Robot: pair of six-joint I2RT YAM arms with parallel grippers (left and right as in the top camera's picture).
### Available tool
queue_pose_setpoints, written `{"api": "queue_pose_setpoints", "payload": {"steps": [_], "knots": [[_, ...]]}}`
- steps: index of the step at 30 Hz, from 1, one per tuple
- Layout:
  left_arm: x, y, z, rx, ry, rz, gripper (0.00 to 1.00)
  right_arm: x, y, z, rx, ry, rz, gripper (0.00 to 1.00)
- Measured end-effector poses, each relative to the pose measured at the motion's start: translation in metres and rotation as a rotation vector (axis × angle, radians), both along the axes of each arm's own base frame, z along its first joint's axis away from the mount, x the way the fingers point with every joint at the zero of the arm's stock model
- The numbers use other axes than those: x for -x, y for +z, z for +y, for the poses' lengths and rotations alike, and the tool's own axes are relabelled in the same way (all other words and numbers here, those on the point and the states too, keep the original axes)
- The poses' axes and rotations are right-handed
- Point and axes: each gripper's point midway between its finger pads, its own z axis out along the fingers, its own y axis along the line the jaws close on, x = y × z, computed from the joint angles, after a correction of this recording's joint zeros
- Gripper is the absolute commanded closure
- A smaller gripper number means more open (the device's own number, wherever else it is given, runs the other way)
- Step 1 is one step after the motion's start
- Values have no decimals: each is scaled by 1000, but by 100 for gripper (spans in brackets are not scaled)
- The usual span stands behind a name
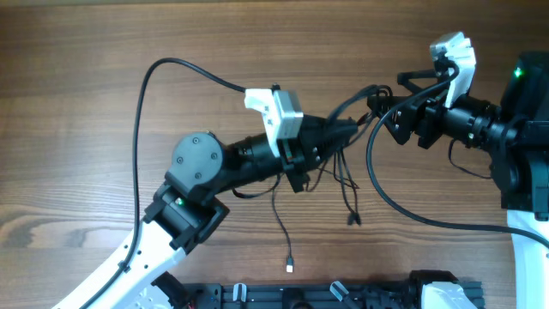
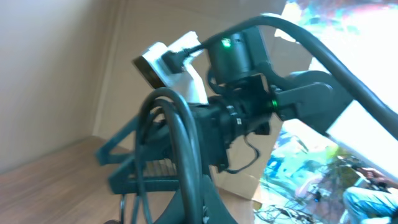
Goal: Untangle cables
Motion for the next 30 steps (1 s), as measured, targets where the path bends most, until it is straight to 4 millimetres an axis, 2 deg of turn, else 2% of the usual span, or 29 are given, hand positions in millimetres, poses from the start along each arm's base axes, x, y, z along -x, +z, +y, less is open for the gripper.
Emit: {"api": "queue_pose_setpoints", "payload": {"steps": [4, 6, 9, 11, 13, 15, 18, 23, 27, 30], "knots": [[13, 0, -8, 0, -42, 0, 96, -3, 2, -1, 3, -8, -14, 21], [16, 0, -10, 0, -49, 0, 96, -13, -3, -14, 37, -109, 3, 21], [16, -1, -10, -6, -49, 8, 96, -30, -15, -46, 102, -344, 59, 21], [17, 1, -7, -3, -42, 10, 96, -35, -19, -63, 138, -456, 68, 21], [21, 7, -3, 9, -39, -1, 96, -35, -17, -70, 153, -501, 62, 21], [28, 14, 4, 19, -38, -12, 96, -36, -17, -79, 172, -557, 60, 21], [41, 27, 23, 34, -28, -30, 96, -40, -20, -109, 239, -715, 57, 21], [33, 37, 58, 37, 66, -44, 96, -40, -21, -143, 313, -880, 56, 17], [17, 28, 71, 9, 135, -11, 96, -40, -22, -146, 333, -888, 54, 14], [15, 28, 72, 6, 141, -8, 96, -40, -22, -146, 357, -873, 44, 11]]}}
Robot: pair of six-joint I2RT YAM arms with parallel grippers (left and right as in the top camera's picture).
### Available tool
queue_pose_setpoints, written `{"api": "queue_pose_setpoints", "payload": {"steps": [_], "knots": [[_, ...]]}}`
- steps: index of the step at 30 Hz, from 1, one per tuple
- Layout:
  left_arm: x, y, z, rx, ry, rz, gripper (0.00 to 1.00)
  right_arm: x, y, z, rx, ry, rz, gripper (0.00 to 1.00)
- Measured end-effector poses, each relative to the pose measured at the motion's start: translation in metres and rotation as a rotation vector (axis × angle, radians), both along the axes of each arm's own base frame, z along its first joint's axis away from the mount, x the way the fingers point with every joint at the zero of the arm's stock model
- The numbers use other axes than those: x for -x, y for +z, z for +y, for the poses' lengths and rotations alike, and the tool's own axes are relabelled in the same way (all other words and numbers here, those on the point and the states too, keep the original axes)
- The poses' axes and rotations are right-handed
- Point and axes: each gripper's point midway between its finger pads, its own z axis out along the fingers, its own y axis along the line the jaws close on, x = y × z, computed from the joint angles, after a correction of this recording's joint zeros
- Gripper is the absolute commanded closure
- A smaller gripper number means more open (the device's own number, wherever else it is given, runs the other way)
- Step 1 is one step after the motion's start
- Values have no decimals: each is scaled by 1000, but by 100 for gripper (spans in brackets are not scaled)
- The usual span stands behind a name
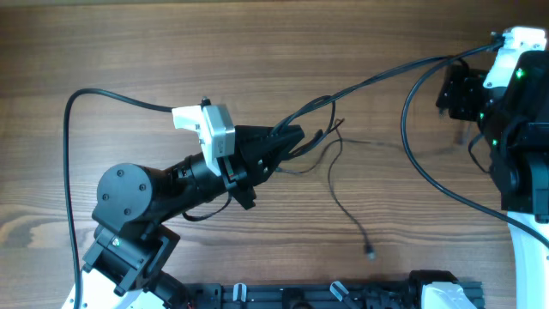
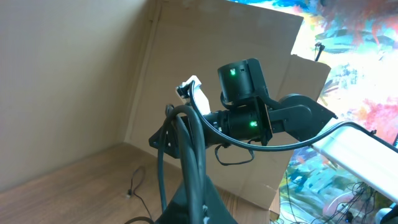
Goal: Untangle cables
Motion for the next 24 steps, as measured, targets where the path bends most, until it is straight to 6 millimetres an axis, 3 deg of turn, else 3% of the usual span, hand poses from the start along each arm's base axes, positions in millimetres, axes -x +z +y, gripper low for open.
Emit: {"api": "queue_pose_setpoints", "payload": {"steps": [2, 5, 8, 11, 17, 20, 24], "knots": [[0, 0, 0, 0, 0, 0, 96, -1, -1, 7, -6, 44, 2, 10], [0, -1, 0, -1, 1, 2, 96, 2, -4, 47, -35, 310, 18, 10], [-6, -10, 1, -22, 26, 41, 96, 22, -7, 97, -91, 637, 30, 10], [-19, -23, 4, -54, 94, 93, 96, 41, -3, 126, -110, 866, 1, 10], [-32, -61, -6, -203, 101, 92, 96, 71, 19, 164, -118, 1213, -155, 1], [-19, -62, -26, -225, -58, -21, 96, 87, 31, 176, -121, 1351, -248, 1], [-3, -64, -49, -216, -240, -113, 96, 92, 33, 179, -114, 1392, -279, 1]]}}
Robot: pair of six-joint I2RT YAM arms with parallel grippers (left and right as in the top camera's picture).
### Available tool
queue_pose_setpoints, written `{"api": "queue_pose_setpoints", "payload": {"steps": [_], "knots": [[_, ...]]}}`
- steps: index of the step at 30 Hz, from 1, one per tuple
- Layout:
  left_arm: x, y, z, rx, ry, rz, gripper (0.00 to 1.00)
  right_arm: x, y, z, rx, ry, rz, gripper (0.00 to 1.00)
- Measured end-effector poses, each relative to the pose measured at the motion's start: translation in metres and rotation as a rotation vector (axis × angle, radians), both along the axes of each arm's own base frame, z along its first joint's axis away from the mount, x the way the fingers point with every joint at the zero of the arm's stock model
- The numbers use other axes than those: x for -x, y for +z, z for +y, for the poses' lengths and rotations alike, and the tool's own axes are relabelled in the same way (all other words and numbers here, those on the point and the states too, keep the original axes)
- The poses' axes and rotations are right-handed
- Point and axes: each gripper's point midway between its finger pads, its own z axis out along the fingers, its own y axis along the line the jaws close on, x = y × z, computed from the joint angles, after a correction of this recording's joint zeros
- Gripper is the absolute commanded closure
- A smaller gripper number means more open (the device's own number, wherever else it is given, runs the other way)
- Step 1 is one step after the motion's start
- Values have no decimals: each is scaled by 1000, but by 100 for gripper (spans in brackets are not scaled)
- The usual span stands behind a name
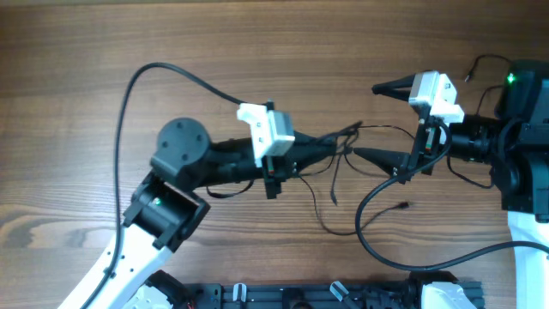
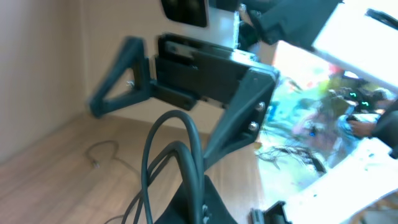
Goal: Untangle cables
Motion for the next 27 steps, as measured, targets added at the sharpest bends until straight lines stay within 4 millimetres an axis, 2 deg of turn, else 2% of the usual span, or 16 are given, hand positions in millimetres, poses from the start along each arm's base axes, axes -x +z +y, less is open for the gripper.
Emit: {"api": "queue_pose_setpoints", "payload": {"steps": [1, 3, 4, 5, 6, 7, 9, 11, 13, 15, 16, 18, 19, 21, 22, 27], "knots": [[4, -6, -9, -7, -48, 3, 96, 1, 0, 0, 1, 6, -10, 1], [8, -4, -13, 3, -73, -14, 96, 1, 1, 1, 0, 11, -14, 7], [9, -1, -14, 11, -81, -28, 96, 1, 1, 1, -1, 14, -16, 19], [11, 2, -14, 21, -87, -47, 96, 2, 1, 1, -1, 15, -17, 50], [11, 5, -14, 29, -87, -60, 96, 3, 1, 1, -4, 21, -18, 92], [12, 7, -14, 37, -87, -74, 96, 4, 2, 2, -9, 28, -19, 96], [10, 8, -14, 38, -80, -75, 87, 8, 3, 4, -25, 47, -7, 96], [8, 8, -14, 41, -65, -78, 84, 9, 3, 4, -28, 50, -5, 96], [6, 8, -13, 41, -52, -79, 73, 10, 3, 4, -31, 53, 1, 96], [3, 9, -13, 45, -40, -63, 76, 10, 4, 5, -34, 55, 1, 96], [1, 9, -13, 47, -29, -51, 70, 10, 4, 5, -34, 55, 1, 96], [-1, 10, -13, 51, -16, -31, 64, 10, 4, 5, -34, 55, 1, 96], [-2, 10, -13, 52, -12, -29, 52, 9, 4, 4, -35, 48, 2, 96], [-3, 10, -12, 55, -7, -3, 47, 2, 5, 2, -28, 14, 9, 96], [-5, 9, -11, 55, -1, 8, 37, -6, 6, -1, -22, -26, 14, 96], [-6, 5, -11, 52, -1, 89, 32, -32, 15, -19, -45, -176, 38, 96]]}}
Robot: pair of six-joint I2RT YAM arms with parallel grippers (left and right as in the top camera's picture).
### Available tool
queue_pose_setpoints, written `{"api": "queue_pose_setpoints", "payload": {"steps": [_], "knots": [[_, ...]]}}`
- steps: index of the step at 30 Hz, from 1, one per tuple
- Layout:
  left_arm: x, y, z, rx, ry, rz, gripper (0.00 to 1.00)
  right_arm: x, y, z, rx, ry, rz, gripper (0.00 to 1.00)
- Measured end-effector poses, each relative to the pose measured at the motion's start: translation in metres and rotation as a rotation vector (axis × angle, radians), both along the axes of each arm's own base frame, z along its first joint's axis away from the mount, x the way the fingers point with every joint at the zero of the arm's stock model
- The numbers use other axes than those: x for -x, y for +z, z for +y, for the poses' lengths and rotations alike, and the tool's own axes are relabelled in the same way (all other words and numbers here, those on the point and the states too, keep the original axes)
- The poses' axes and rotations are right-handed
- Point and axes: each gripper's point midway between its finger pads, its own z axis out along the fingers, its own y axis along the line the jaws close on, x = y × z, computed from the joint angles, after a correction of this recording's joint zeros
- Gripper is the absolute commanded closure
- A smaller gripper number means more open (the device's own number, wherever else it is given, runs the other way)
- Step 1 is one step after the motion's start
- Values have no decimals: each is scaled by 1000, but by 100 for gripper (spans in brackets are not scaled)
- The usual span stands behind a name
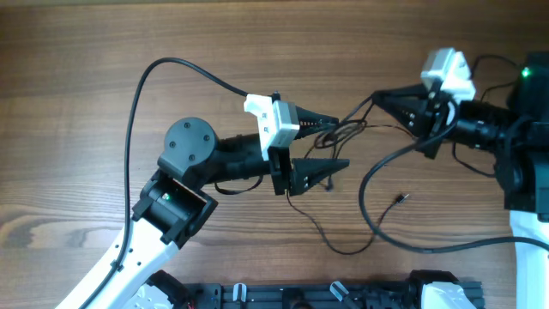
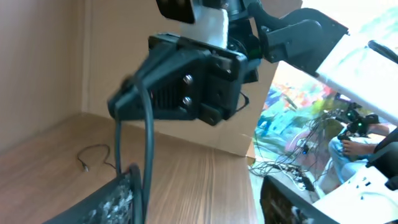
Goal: Untangle cables
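A bunch of thin black cables stretches between my two grippers over the wooden table. My left gripper stands open, one finger above the strands and one below. In the left wrist view one black cable runs down along the inside of my left gripper's left finger. My right gripper points left and looks shut on the cables' right end. From the bunch a loose strand loops toward the front and ends in a small plug.
The thick supply cable of the right arm curves over the table below the right gripper. The left arm's supply cable arcs at the left. A dark rail lines the front edge. A thin cable end lies on the wood.
My left gripper was shut on the cables and now stands open around them. My right gripper was wide open to the right of the bunch and now looks shut on its right end.
First both grippers were close together on the tangle. Then they stood far apart, with a strand stretched between them. Then the right gripper was open near the left one, which held the bunch. Now the right one holds it and the left is open.
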Motion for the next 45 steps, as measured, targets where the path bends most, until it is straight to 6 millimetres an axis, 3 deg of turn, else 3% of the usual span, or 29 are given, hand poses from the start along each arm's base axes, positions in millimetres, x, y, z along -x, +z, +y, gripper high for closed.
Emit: {"api": "queue_pose_setpoints", "payload": {"steps": [5, 9, 13, 17, 21, 23, 26, 38, 41, 43, 45], "knots": [[1, 0, 0, 3, -5, 19, 36, -8, 3, -16, -37, -71, 36, 96], [-9, 1, 6, 9, 26, 52, 27, -4, 6, -13, -53, -42, 34, 96], [-25, -9, 17, -6, 79, 139, 26, 3, 11, -8, -75, 11, 22, 96], [-26, -12, 18, -13, 82, 167, 28, 10, 15, -3, -99, 64, 13, 96], [-24, -17, 17, -28, 70, 193, 39, 13, 17, -2, -108, 81, 10, 96], [-22, -19, 17, -35, 58, 204, 52, 15, 18, -1, -115, 94, 9, 96], [-21, -22, 16, -41, 48, 217, 96, 18, 20, 1, -126, 113, 8, 96], [-35, -44, 7, -79, 59, 278, 96, 26, 24, 5, -155, 163, 9, 96], [-65, -61, 21, -104, 241, 370, 96, 3, 11, -8, -115, -3, 90, 96], [-98, -81, 50, -121, 488, 478, 96, -20, -5, -28, -81, -213, 182, 96], [-110, -86, 72, -118, 642, 527, 96, -34, -20, -42, -67, -367, 269, 96]]}}
